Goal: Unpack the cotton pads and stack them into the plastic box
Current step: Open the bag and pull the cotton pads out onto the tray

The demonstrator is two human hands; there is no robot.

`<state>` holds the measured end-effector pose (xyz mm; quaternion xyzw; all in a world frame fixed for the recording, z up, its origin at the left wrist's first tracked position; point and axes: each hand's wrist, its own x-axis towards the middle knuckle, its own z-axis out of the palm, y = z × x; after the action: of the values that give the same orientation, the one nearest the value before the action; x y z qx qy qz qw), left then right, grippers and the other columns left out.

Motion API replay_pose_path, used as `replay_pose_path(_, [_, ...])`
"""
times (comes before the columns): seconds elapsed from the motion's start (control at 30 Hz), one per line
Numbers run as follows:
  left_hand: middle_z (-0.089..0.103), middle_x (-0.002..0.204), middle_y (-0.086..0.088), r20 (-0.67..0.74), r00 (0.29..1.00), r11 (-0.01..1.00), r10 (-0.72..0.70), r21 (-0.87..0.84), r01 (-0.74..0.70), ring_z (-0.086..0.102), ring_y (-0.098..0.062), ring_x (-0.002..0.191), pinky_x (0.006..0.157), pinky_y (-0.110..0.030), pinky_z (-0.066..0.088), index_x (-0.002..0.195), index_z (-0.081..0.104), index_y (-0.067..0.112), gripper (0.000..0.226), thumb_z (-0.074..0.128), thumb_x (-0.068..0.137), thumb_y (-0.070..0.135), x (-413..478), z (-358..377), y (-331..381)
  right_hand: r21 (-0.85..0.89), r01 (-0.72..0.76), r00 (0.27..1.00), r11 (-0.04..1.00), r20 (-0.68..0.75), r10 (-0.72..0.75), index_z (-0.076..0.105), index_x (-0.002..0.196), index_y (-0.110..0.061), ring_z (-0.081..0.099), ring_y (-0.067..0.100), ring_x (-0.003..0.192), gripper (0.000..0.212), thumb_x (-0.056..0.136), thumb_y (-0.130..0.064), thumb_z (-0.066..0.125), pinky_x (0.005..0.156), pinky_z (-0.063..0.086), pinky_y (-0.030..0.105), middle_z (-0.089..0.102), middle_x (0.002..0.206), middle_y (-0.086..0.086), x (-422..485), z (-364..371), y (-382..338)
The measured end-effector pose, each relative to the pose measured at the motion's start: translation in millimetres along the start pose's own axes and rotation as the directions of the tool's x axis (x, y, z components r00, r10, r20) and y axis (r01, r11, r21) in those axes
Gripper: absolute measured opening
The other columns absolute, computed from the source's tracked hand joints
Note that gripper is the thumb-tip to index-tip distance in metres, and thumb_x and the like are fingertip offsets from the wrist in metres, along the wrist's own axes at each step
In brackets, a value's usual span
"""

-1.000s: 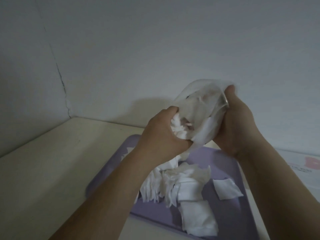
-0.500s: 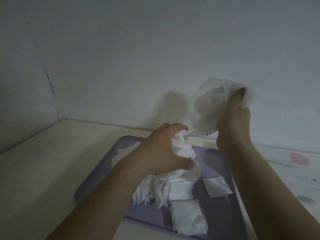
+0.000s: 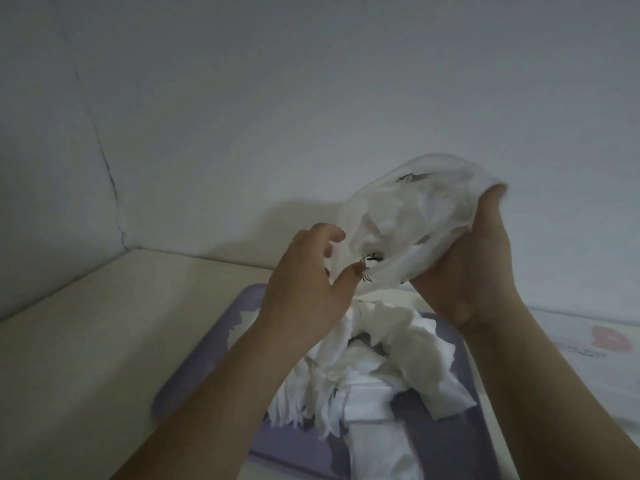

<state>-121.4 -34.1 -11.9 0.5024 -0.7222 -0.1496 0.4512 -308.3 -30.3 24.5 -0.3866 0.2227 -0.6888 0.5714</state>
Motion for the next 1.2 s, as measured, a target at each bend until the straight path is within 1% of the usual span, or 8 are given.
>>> replay_pose_path(0.33, [0.066,0.078,0.005,0.005,1.0,0.996,0.019,0.084,-0.02,0.063,-0.015,0.073,0.066,-0.037,0.054,0.083,0.068,0.02,0.024,0.078,0.086,0.042,0,-2,0,0.094,-0.121,0.991,0.988,0.062,0.116,0.077,0.127,-0.011,0.071,0.039,0.122,0.096,0.1,-0.079,0.016,0.102,0.057,0.058,0.072,0.134,0.02,-3,-1,12])
replay_pose_path(0.47, [0.058,0.119,0.005,-0.129,0.989,0.989,0.078,0.136,-0.06,0.061,-0.019,0.103,0.088,-0.034,0.053,0.118,0.067,0.022,0.029,0.071,0.089,0.023,4,-3,0,0.0,-0.066,0.995,0.998,-0.076,0.065,0.061,0.146,-0.022,0.065,0.035,0.132,0.084,0.102,-0.076,0.015,0.12,0.04,0.06,0.07,0.141,0.011,8,-6,11])
replay_pose_path(0.53, [0.054,0.12,0.008,-0.247,0.957,0.985,0.155,0.119,-0.128,0.059,-0.015,0.104,0.085,-0.032,0.052,0.114,0.066,0.024,0.023,0.065,0.091,0.026,1,-6,6,-0.038,-0.064,0.989,0.997,-0.132,0.058,0.062,0.145,-0.024,0.068,0.035,0.128,0.082,0.102,-0.077,0.015,0.116,0.044,0.062,0.072,0.138,0.011,10,-7,15])
replay_pose_path(0.63, [0.06,0.105,0.017,-0.15,0.975,0.986,0.162,-0.021,-0.167,0.06,-0.003,0.09,0.074,-0.02,0.049,0.101,0.07,0.03,0.03,0.055,0.095,0.056,-3,-4,15,-0.075,-0.077,0.98,0.994,-0.187,0.062,0.066,0.134,-0.022,0.073,0.031,0.121,0.078,0.103,-0.075,0.018,0.111,0.05,0.055,0.077,0.128,0.01,5,-1,16])
replay_pose_path(0.77, [0.063,0.095,0.015,-0.027,0.977,0.977,0.21,-0.029,-0.211,0.061,-0.002,0.082,0.073,-0.013,0.045,0.096,0.075,0.027,0.021,0.072,0.091,0.047,-5,7,7,-0.196,-0.087,0.965,0.977,-0.261,0.034,0.068,0.116,-0.019,0.081,0.023,0.099,0.071,0.105,-0.071,0.02,0.096,0.06,0.045,0.084,0.104,0.006,-2,9,18])
replay_pose_path(0.93, [0.071,0.085,0.004,-0.13,0.967,0.973,0.219,-0.047,-0.227,0.066,-0.012,0.074,0.075,-0.031,0.053,0.089,0.077,0.015,0.01,0.074,0.092,0.023,0,3,6,-0.294,-0.072,0.862,0.953,-0.5,-0.089,0.063,0.123,-0.022,0.077,0.01,0.086,0.064,0.105,-0.071,0.025,0.065,0.064,0.021,0.077,0.105,-0.006,0,5,15])
replay_pose_path(1.1, [0.073,0.077,0.01,-0.097,0.982,0.981,0.159,-0.098,-0.169,0.067,-0.006,0.073,0.068,-0.019,0.05,0.087,0.077,0.021,0.007,0.074,0.093,0.025,0,-8,12,-0.26,-0.011,0.76,0.966,-0.63,-0.161,0.051,0.151,-0.025,0.068,0.022,0.12,0.073,0.101,-0.075,0.032,0.1,0.058,0.036,0.067,0.135,-0.002,5,-11,6])
replay_pose_path(1.2, [0.073,0.081,0.016,0.123,0.988,0.994,0.091,-0.065,-0.084,0.067,0.002,0.074,0.071,-0.016,0.053,0.099,0.079,0.03,0.013,0.081,0.086,0.029,-2,-10,9,-0.254,0.019,0.751,0.967,-0.635,-0.181,0.051,0.15,-0.03,0.066,0.022,0.122,0.069,0.1,-0.075,0.036,0.102,0.055,0.039,0.066,0.134,-0.004,8,-13,7])
